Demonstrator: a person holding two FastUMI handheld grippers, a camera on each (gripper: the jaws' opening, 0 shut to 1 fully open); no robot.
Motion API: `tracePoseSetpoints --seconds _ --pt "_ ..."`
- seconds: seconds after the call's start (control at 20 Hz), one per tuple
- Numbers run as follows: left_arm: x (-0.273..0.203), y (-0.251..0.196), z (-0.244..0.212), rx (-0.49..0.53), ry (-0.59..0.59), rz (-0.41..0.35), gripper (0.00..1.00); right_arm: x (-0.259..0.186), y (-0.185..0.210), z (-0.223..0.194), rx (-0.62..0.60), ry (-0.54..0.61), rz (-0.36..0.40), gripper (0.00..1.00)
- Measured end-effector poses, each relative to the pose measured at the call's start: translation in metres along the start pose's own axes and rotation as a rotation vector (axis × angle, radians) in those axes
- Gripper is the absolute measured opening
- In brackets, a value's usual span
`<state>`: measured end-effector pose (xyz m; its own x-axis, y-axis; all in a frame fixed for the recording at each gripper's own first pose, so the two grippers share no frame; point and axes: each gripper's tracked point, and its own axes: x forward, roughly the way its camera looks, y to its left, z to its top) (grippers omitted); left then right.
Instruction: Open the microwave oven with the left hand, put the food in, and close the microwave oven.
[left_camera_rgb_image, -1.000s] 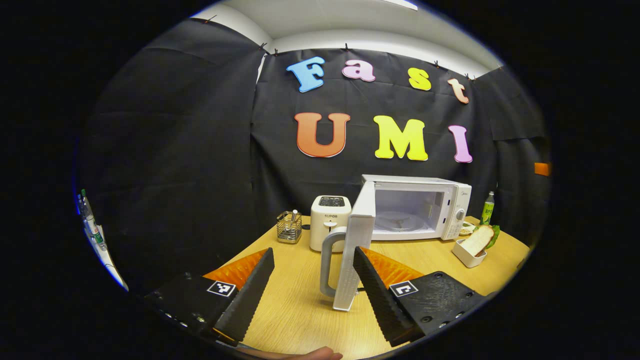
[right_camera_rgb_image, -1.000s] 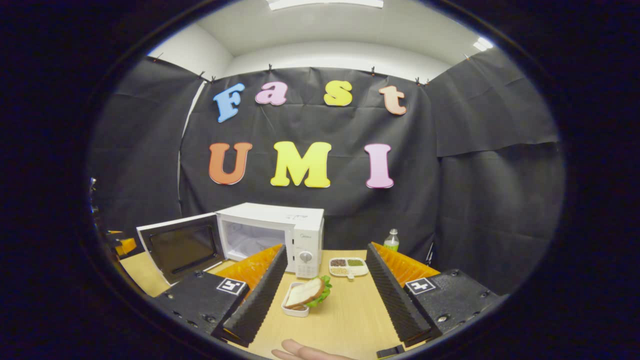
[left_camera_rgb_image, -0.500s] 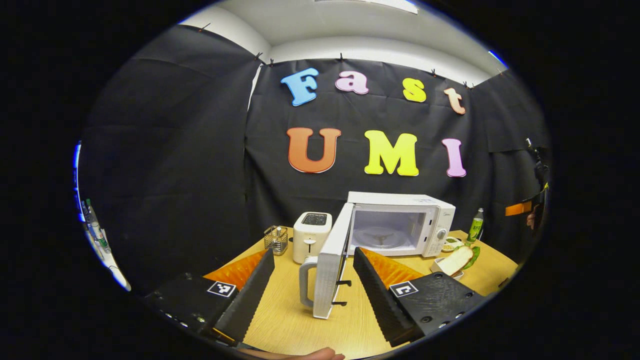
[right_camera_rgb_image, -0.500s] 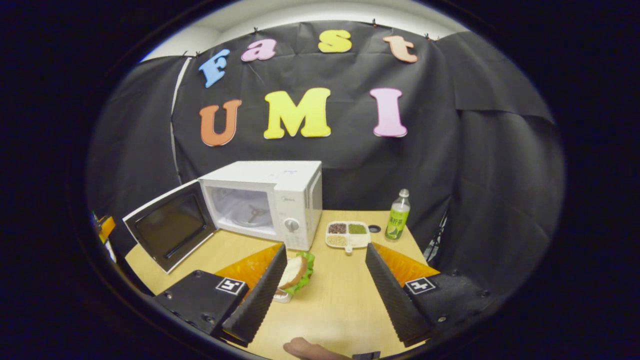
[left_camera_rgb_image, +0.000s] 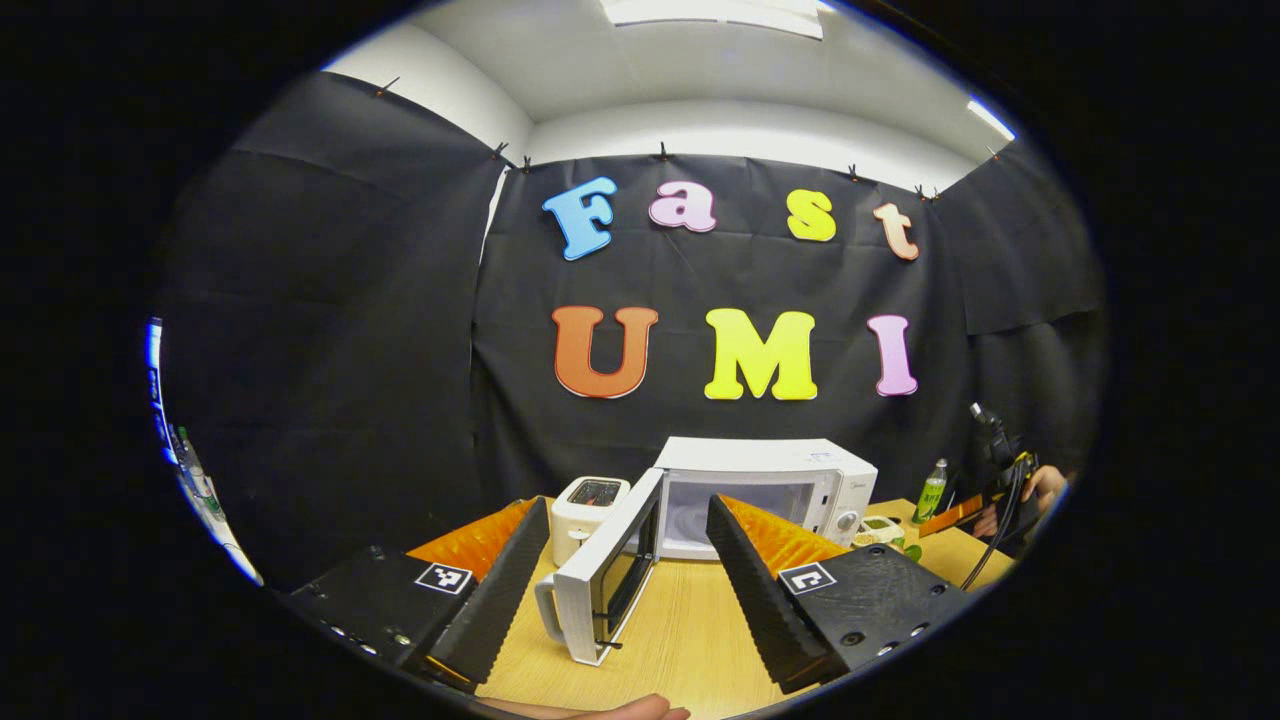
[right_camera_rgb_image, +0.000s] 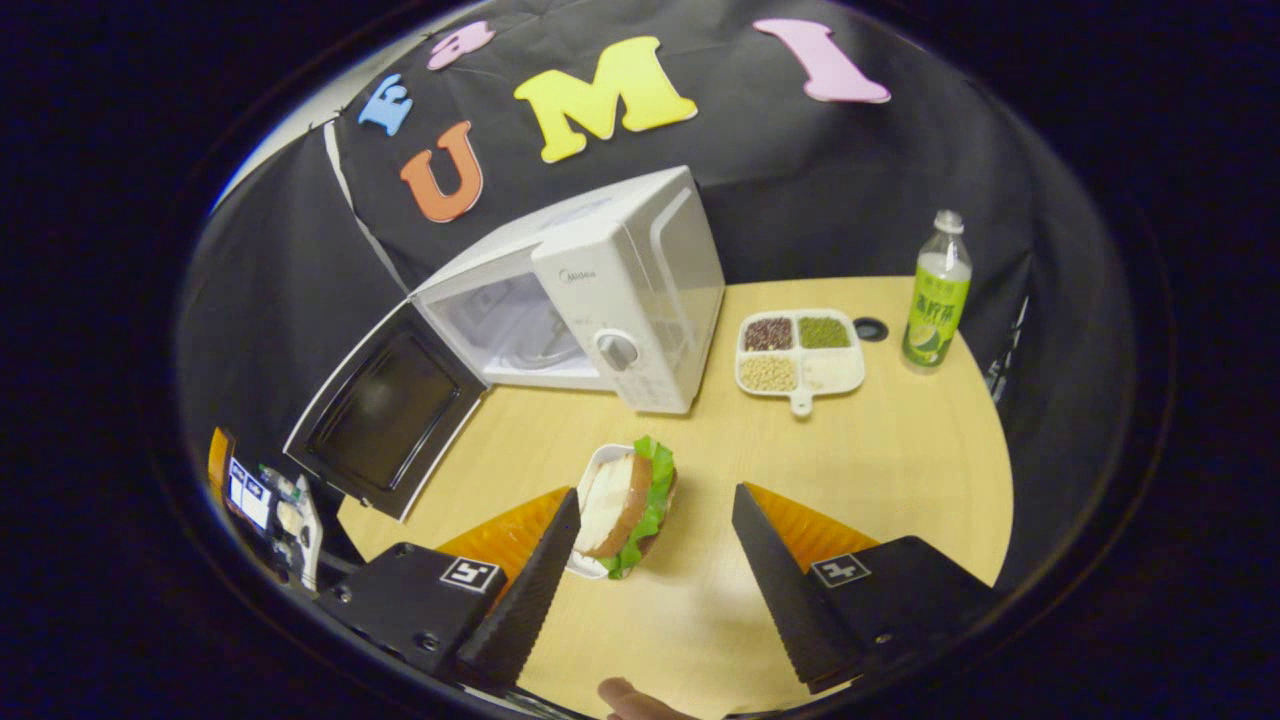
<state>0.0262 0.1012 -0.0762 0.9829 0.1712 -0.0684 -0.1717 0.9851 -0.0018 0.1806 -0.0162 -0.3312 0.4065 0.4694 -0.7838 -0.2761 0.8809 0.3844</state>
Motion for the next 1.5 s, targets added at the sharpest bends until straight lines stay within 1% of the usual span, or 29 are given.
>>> tracePoseSetpoints --seconds 0.05,0.2,0.25,0.35,0.4,0.45,0.55,0.6,0.65,0.7,0.75,0.8,0.85,0.9,0.95,1.0,1.05,1.2,1.25,1.35,1.4,1.5 --pt "0.0 -0.008 0.002 0.002 -0.007 -0.01 0.95 0.009 0.001 -0.004 0.03 0.034 0.037 0.98" --pt "-0.003 -0.024 0.007 0.02 -0.021 -0.038 0.95 0.031 0.005 -0.012 0.138 0.101 0.127 0.97" --pt "-0.005 -0.031 0.008 0.029 -0.022 -0.051 0.95 0.037 0.007 -0.012 0.173 0.114 0.158 0.86" --pt "-0.007 -0.035 0.009 0.045 -0.029 -0.058 0.95 0.045 0.01 -0.016 0.233 0.148 0.204 0.84" --pt "-0.009 -0.036 0.01 0.048 -0.032 -0.062 0.95 0.049 0.007 -0.018 0.264 0.156 0.206 0.81" --pt "-0.01 -0.039 0.01 0.049 -0.032 -0.069 0.95 0.054 0.006 -0.016 0.308 0.152 0.213 0.76" --pt "-0.012 -0.043 0.006 0.064 -0.023 -0.079 0.95 0.056 0.01 -0.026 0.355 0.189 0.235 0.59" --pt "-0.013 -0.042 0.006 0.075 -0.027 -0.08 0.95 0.054 0.012 -0.025 0.383 0.182 0.236 0.3" --pt "-0.015 -0.044 0.005 0.083 -0.028 -0.085 0.95 0.052 0.013 -0.027 0.386 0.189 0.233 0.41" --pt "-0.018 -0.047 0.003 0.084 -0.025 -0.095 0.95 0.049 0.015 -0.027 0.387 0.182 0.227 0.29" --pt "-0.021 -0.048 0.002 0.081 -0.024 -0.104 0.95 0.046 0.017 -0.028 0.384 0.176 0.215 0.28" --pt "-0.023 -0.047 0.004 0.074 -0.03 -0.108 0.95 0.041 0.02 -0.029 0.376 0.164 0.203 0.35" --pt "-0.027 -0.046 0.006 0.068 -0.042 -0.113 0.95 0.036 0.02 -0.029 0.363 0.146 0.181 0.27" --pt "-0.032 -0.046 0.008 0.062 -0.052 -0.121 0.94 0.031 0.021 -0.028 0.351 0.117 0.152 0.34" --pt "-0.037 -0.045 0.007 0.056 -0.056 -0.129 0.94 0.025 0.023 -0.028 0.322 0.092 0.123 0.34" --pt "-0.042 -0.043 0.007 0.056 -0.059 -0.136 0.84 0.017 0.027 -0.027 0.291 0.062 0.098 0.34" --pt "-0.046 -0.04 0.008 0.059 -0.066 -0.136 0.94 0.008 0.033 -0.027 0.25 0.035 0.074 0.34" --pt "-0.06 -0.031 0.009 0.064 -0.071 -0.132 0.94 -0.016 0.051 -0.031 0.13 -0.032 0.008 0.33" --pt "-0.063 -0.029 0.009 0.06 -0.073 -0.131 0.84 -0.022 0.056 -0.032 0.079 -0.058 -0.038 0.34" --pt "-0.071 -0.022 0.006 0.053 -0.066 -0.125 0.84 -0.036 0.067 -0.033 -0.041 -0.108 -0.128 0.33" --pt "-0.075 -0.015 0.004 0.048 -0.063 -0.115 0.95 -0.042 0.075 -0.034 -0.102 -0.133 -0.169 0.33" --pt "-0.081 -0.005 0.002 0.048 -0.062 -0.094 0.94 -0.053 0.096 -0.033 -0.226 -0.176 -0.234 0.33"
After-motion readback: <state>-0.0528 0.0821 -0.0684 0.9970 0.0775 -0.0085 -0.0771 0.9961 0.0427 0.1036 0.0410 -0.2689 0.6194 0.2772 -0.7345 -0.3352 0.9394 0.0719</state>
